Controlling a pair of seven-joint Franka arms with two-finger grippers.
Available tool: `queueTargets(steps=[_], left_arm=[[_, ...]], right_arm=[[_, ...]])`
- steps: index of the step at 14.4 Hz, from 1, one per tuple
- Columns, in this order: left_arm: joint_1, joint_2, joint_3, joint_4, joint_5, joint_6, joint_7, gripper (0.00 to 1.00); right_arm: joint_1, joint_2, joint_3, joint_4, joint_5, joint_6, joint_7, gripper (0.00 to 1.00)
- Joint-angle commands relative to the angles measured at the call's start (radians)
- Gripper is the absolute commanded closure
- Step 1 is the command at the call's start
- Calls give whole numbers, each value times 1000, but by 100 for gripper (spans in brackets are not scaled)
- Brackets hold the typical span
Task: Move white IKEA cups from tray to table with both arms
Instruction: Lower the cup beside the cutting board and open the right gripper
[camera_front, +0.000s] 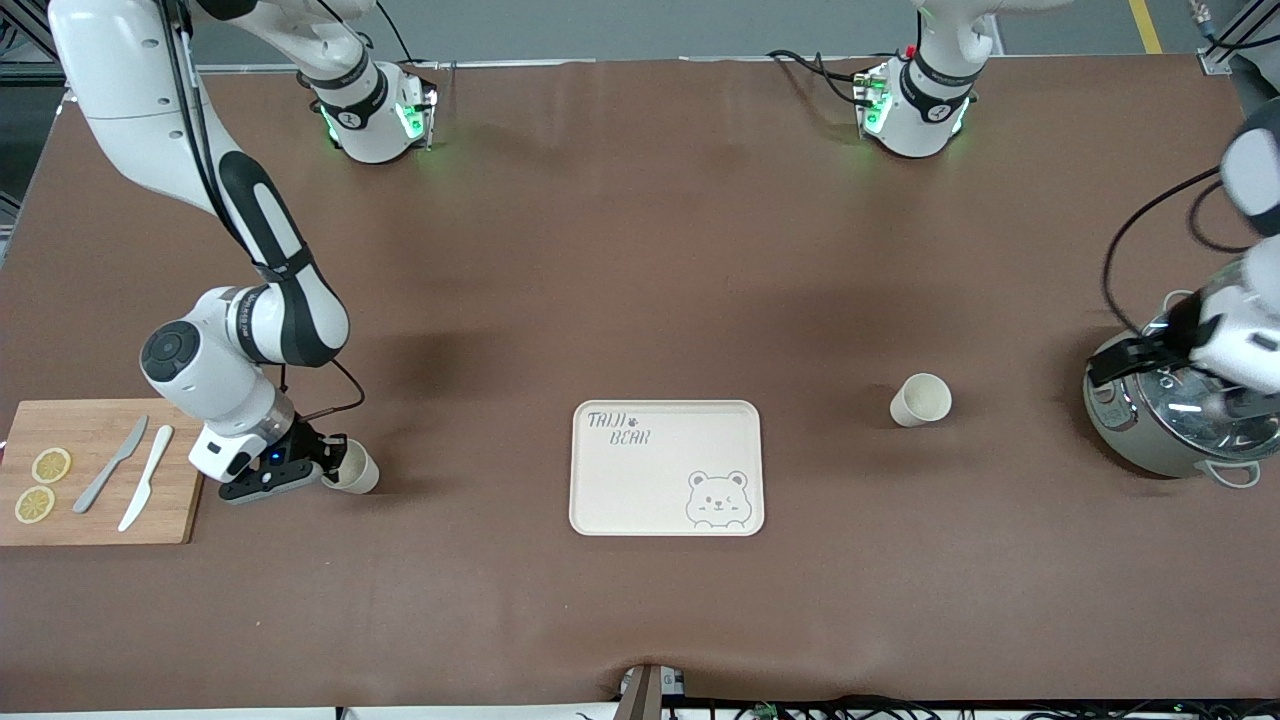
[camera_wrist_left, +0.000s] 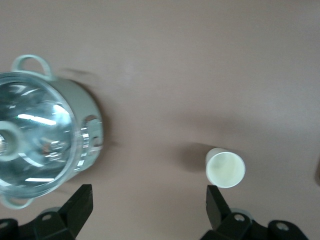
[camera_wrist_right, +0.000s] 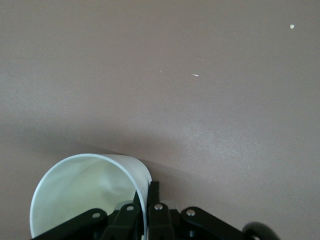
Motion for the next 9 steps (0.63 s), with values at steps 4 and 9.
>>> queueTargets(steps=[4,9], left_arm=[[70,78,-6,107,10,-29,37,0],[66,115,-9,112,-10,-26,49,0]], right_arm=[[-16,-7,13,30,34,-8,-26,0],[-47,-12,3,312,29,-446,6,0]])
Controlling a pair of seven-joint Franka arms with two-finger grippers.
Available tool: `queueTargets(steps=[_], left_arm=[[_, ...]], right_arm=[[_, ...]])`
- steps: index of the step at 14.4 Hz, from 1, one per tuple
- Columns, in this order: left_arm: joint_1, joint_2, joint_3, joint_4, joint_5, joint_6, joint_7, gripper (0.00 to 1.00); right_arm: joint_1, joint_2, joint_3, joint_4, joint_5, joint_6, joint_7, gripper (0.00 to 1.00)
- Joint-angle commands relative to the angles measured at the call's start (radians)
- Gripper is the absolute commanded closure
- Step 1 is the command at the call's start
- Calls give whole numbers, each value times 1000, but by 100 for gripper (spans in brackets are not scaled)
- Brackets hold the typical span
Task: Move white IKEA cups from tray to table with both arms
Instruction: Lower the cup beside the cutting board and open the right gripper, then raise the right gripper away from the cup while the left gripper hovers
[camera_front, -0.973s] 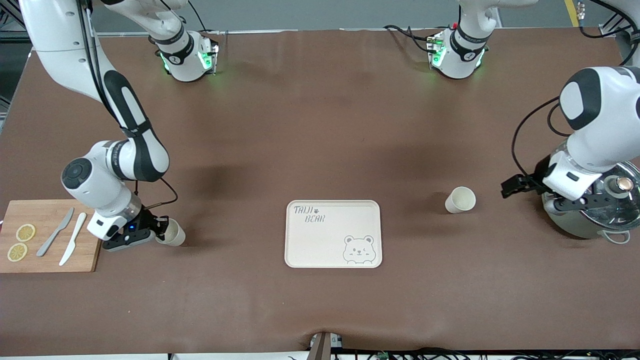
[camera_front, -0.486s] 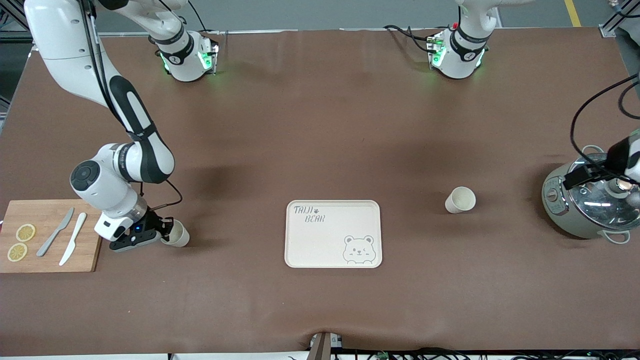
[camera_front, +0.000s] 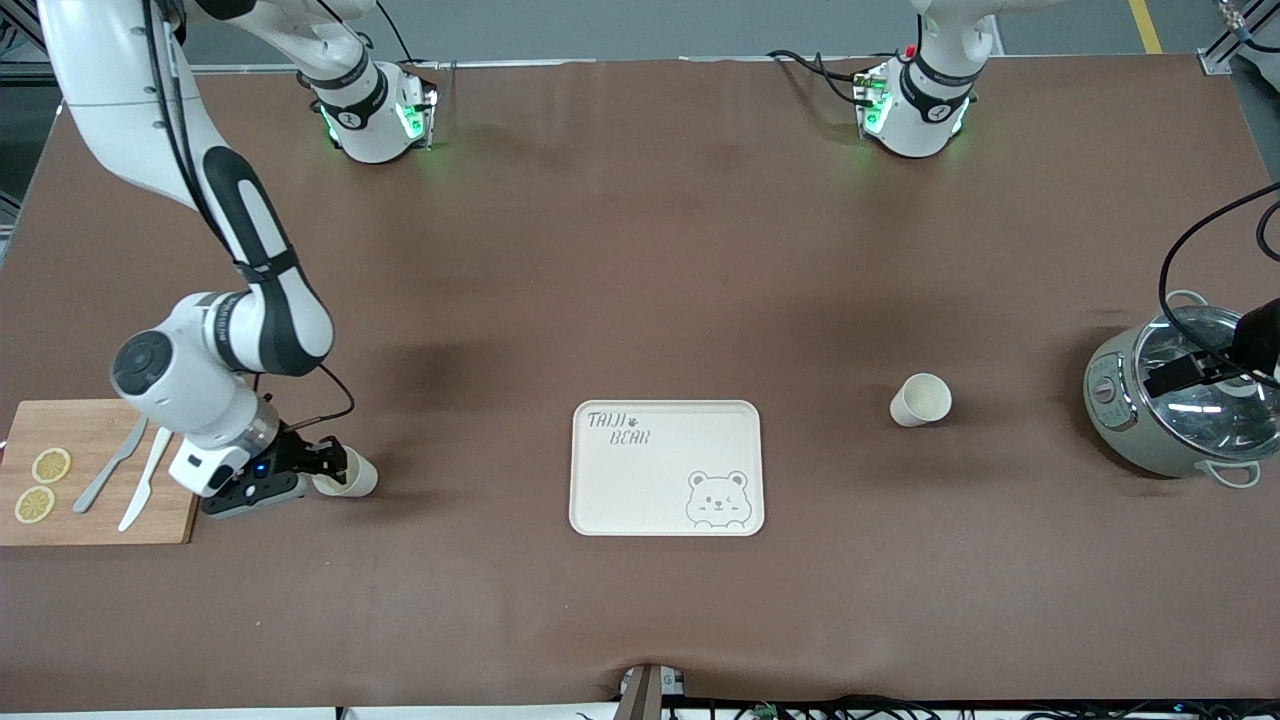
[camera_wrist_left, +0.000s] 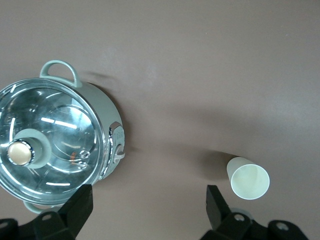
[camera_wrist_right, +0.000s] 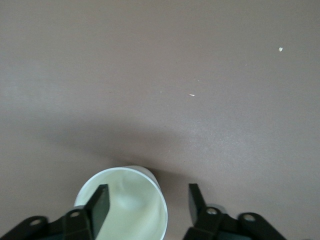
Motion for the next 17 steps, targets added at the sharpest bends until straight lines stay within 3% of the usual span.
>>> queueTargets(steps=[1,3,5,10,17], left_arm=[[18,32,-5,30,-10,-13,18,0],[55,38,-2,30,-11,-13,79,0],[75,21,-5,30,-25,-16,101,0],[80,-14,-2,29,-33,-62,125,0],[84,29,-1,70,-31,-32,125,0]], right_arm=[[-53,-9,11,207,10,-295,28,0],[-48,-23,-18,353,-21,-525,138,0],[-46,-53,-29,439,-82,-665,270,0],[-59,-262,-32,440,-172,-837,282,0],[-94,-316,-32,432,-170,-911,290,0]])
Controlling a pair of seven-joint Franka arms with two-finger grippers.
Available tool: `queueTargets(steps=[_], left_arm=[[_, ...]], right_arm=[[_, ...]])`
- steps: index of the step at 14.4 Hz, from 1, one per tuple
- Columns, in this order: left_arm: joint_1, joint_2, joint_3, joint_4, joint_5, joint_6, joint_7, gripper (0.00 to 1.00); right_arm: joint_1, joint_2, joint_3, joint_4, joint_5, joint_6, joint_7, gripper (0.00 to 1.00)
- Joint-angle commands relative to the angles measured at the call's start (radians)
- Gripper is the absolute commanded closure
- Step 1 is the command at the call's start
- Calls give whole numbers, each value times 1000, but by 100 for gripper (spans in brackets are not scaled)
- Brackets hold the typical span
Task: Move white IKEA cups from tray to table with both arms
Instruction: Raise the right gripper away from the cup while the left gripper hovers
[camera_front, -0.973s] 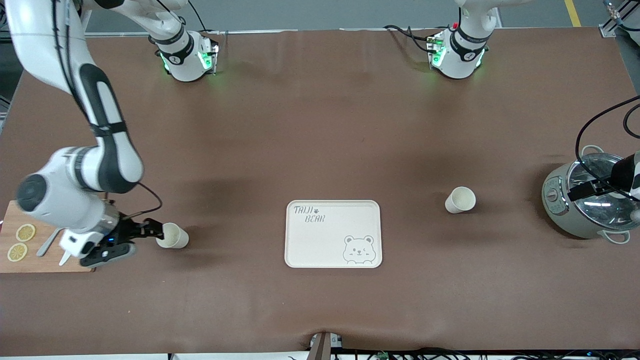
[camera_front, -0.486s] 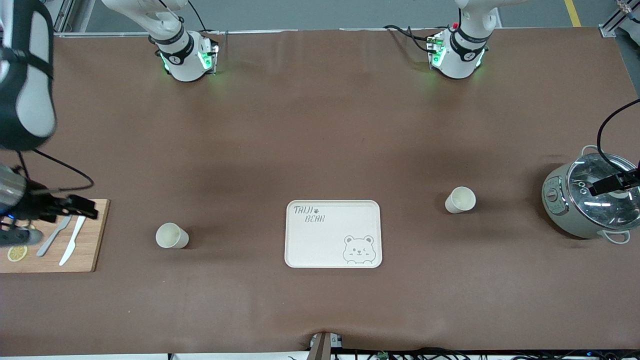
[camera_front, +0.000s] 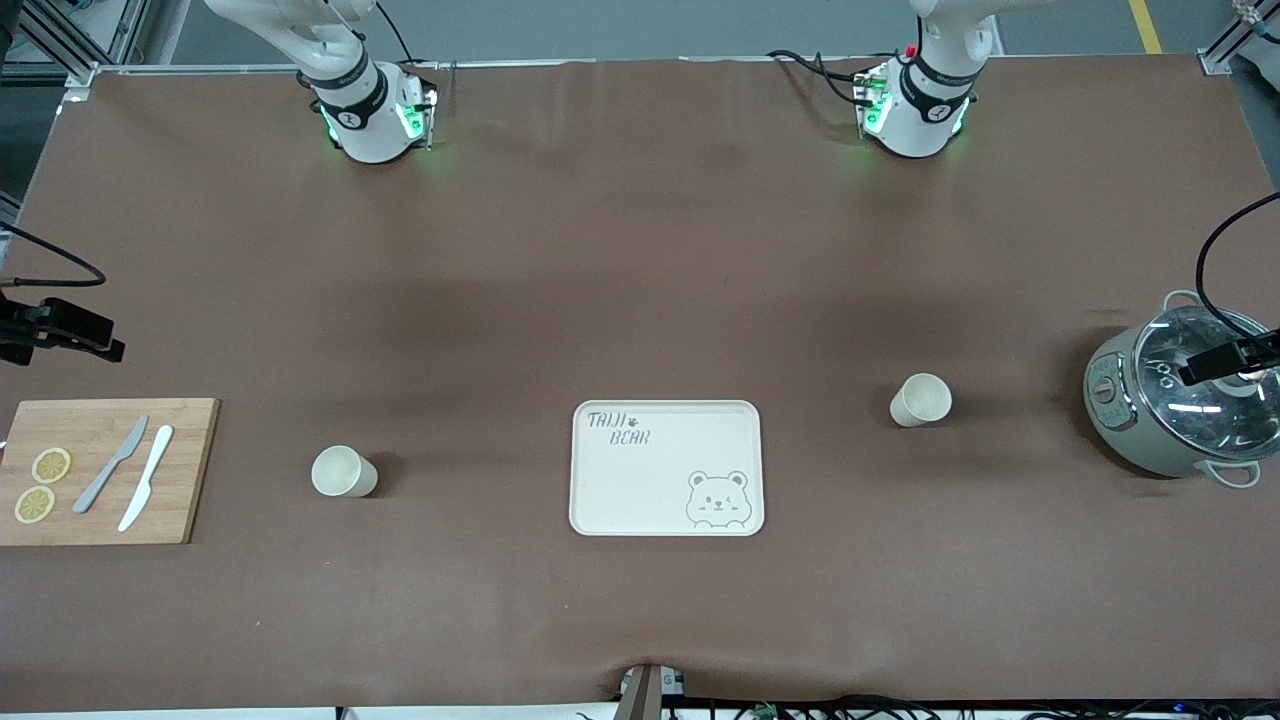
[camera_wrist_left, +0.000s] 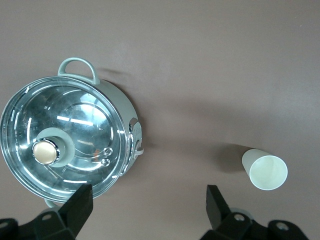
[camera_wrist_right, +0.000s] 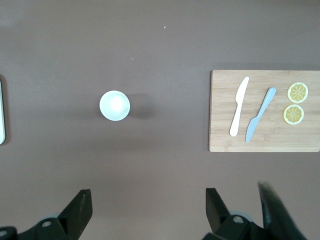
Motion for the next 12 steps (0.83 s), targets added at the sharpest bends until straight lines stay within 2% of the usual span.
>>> queueTargets(steps=[1,5,8,10,12], left_arm=[[9,52,-1,68,-11,10,21,0],[9,94,0,145,-16,54,12,0],[26,94,-3,157,-40,56,12,0],[10,93,-7,158,-103,56,13,0],[-18,115,-27,180,-111,75,9,0]], right_arm=[[-18,-18,16,-21,-16,4,24,0],[-18,-15,16,-19,-11,18,25,0],[-19,-15,16,-18,-8,16,25,0],[-25,-15,16,-18,-4,15,25,0],[-24,-12,16,-18,-7,18,25,0]])
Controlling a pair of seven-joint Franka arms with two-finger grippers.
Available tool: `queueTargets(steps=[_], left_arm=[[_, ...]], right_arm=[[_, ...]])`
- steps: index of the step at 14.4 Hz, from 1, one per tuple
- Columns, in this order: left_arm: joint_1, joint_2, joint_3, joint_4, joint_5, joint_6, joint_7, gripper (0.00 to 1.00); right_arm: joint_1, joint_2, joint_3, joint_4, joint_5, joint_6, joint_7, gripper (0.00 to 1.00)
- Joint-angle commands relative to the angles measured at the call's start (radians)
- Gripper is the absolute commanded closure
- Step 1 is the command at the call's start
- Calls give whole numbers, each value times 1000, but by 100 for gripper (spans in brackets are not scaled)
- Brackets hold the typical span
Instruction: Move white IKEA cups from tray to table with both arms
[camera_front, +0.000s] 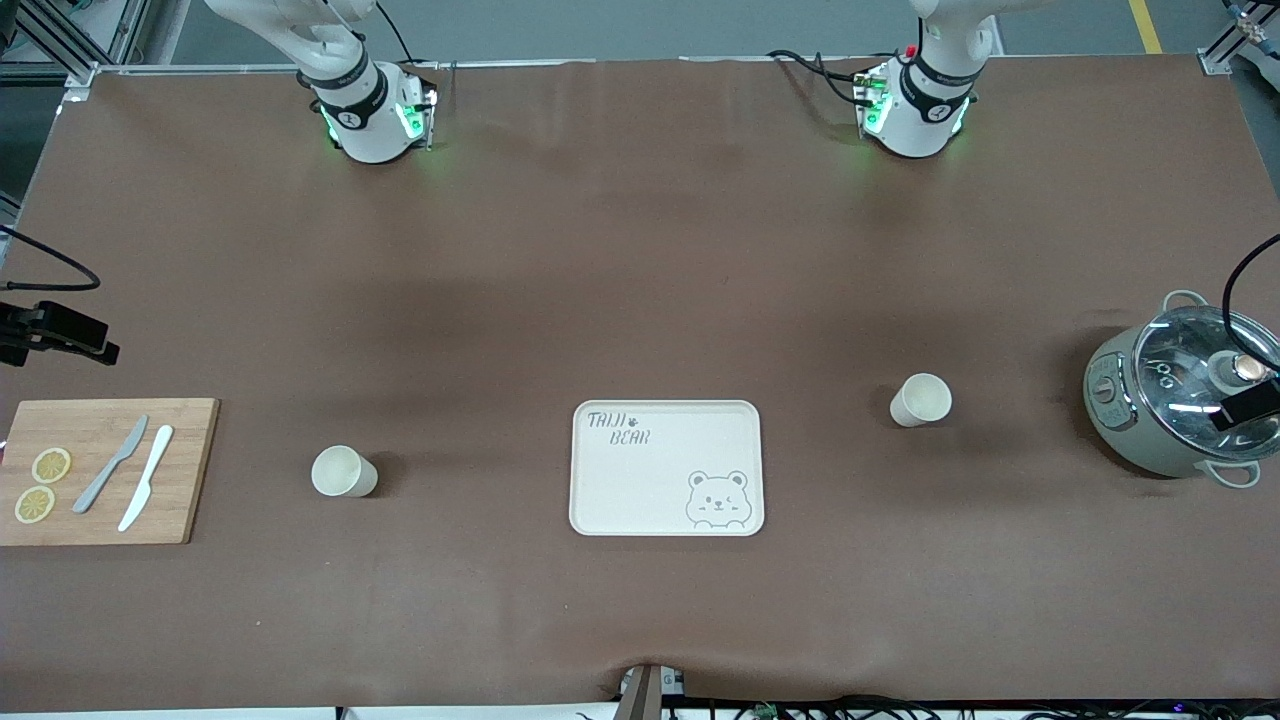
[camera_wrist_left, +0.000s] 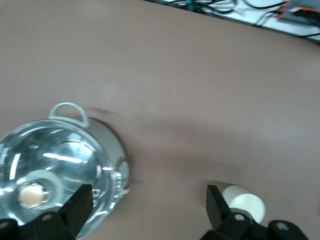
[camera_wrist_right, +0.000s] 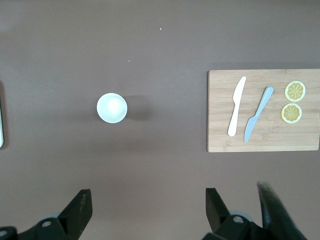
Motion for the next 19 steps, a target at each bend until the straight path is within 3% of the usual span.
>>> queueTargets(steps=[1,5,9,15,17,19], left_arm=[[-40,34,-19,44,-21,20,5,0],[-187,54,-12,51,17,23,-24,0],[-157,4,-16,49,60,-5,-19,0],[-134,-71,-26,40,53,-305,65,0],[-67,-119,-25,16,-34,-336,99,0],[-14,-153,-20,-39,-43,-361,96,0]], right_arm=[[-17,-12,16,-16,-7,10,15,0],[-11,-9,18,-15,-7,23,15,0],[-16,-10,18,-15,-7,23,15,0],[-14,-7,18,-15,-8,26,15,0],[-11,-7,18,-15,-8,26,13,0],[-10,-7,18,-15,-8,26,13,0]])
